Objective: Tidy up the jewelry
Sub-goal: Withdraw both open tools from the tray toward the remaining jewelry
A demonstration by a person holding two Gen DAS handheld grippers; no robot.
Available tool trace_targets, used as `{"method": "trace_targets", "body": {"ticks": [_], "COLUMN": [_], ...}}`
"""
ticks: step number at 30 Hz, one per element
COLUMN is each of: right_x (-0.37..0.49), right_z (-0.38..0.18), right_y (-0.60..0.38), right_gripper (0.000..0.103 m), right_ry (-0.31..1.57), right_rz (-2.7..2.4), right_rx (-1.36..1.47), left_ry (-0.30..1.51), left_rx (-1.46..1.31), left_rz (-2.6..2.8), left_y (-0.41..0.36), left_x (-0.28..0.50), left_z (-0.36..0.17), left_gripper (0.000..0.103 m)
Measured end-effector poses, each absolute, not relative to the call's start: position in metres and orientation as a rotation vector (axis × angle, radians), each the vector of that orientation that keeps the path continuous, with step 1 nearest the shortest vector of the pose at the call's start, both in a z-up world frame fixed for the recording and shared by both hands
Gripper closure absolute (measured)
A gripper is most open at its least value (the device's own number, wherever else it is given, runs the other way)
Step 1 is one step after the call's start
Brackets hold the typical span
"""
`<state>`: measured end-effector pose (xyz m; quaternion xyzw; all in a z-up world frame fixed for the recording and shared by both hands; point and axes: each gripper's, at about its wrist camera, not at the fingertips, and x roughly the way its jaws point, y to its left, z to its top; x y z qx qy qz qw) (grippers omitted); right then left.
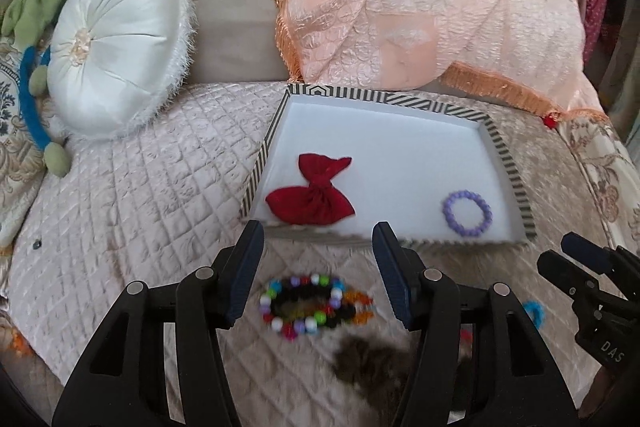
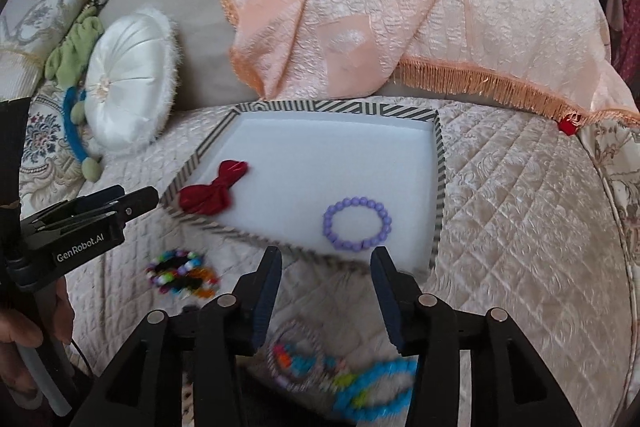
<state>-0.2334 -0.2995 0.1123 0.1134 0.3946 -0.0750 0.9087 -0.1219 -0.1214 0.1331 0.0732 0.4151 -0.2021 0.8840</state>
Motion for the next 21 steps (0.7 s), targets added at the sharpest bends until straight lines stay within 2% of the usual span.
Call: {"method": "trace_targets", "body": {"ticks": [1, 3, 6, 21], "right_x": [-0.239, -0.253, -0.271, -0.344], "right_z": [0.114, 0.118, 0.120, 0.097], "right_y": [-0.297, -0.290, -0.285, -0.275], "right_gripper": [0.049, 0.047, 0.047, 0.046], "right_ry": [0.810, 0.801, 0.804, 0.865], "right_rz": [-0.156, -0.158, -0.156, -0.168], "right_rx": [0.228, 0.210, 0.201, 0.195], "left_ry": [0.866, 0.873, 0.879, 0.955], "left_rx": [0.148, 0.134, 0.115, 0.106], "left_rz": [-0.425, -0.435, -0.453, -0.527], "left_y": [-0.118, -0.110, -0.098, -0.075], "left_x": [-0.125, -0.136, -0.154, -0.220], "left_z": [0.134, 0.137, 0.139, 0.122], "left_gripper": [0.046, 0.046, 0.040, 0.040]}}
